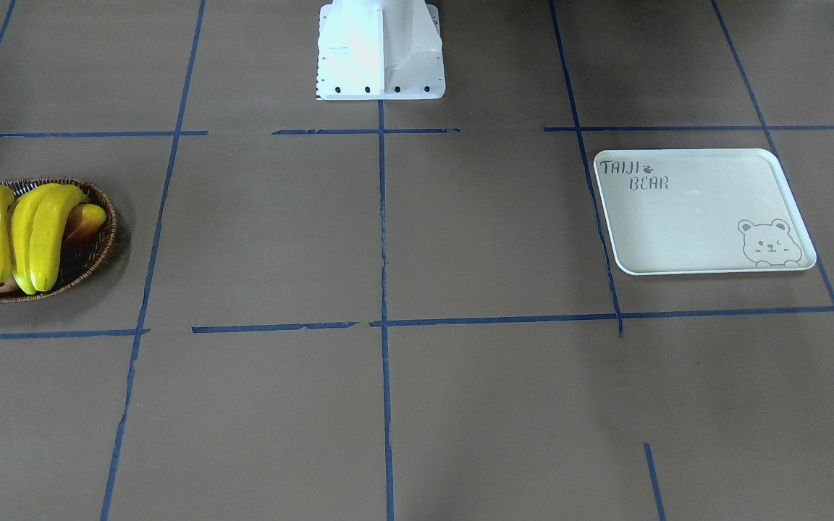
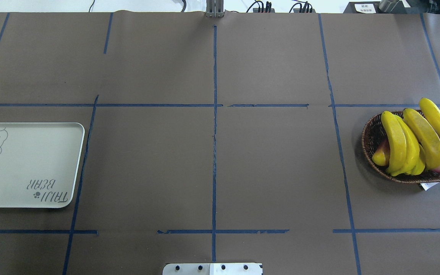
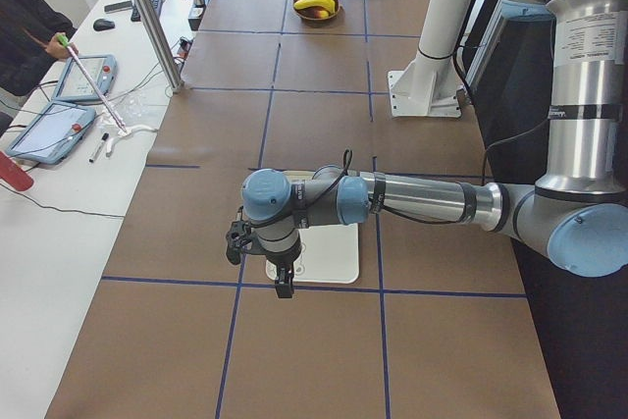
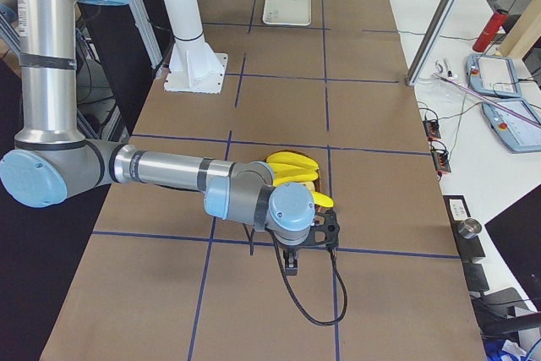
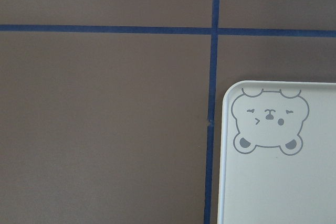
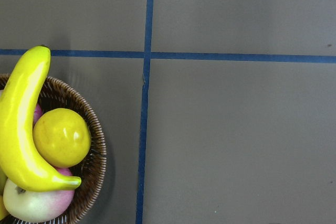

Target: Transfer all bananas from basket to plate

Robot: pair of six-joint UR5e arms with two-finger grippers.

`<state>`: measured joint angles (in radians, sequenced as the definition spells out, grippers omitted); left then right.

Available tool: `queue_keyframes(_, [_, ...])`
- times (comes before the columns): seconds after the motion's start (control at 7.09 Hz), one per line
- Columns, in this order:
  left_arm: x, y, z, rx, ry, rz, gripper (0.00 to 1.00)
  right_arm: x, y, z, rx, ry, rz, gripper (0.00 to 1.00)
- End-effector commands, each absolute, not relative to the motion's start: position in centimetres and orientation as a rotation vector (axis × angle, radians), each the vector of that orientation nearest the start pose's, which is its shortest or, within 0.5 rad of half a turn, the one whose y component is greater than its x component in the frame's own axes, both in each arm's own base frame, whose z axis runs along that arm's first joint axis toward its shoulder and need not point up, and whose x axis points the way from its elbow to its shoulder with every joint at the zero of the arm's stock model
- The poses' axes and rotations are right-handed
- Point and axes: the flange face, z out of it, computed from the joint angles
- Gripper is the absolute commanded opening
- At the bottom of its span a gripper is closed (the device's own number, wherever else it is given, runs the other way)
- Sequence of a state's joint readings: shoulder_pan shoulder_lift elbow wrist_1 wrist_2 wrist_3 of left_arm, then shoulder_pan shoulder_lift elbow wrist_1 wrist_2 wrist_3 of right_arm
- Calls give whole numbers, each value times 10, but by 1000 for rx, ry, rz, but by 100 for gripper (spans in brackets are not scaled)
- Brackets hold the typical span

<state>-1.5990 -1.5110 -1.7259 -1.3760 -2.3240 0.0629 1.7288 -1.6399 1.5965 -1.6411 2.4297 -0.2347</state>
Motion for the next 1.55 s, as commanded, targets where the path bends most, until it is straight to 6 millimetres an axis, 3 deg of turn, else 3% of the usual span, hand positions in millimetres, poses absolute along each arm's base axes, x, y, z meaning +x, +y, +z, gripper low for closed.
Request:
queue_keyframes(0.0, [-78, -455, 632, -62, 756, -5, 100, 129, -439, 682, 56, -860, -19, 100])
queue_keyframes(1.13, [-78, -455, 633, -64, 756, -5, 100, 129, -438, 684, 54, -856, -19, 100])
queue_keyframes(1.41, [-78, -455, 632, -62, 756, -5, 100, 129, -444, 673, 79, -856, -32, 100])
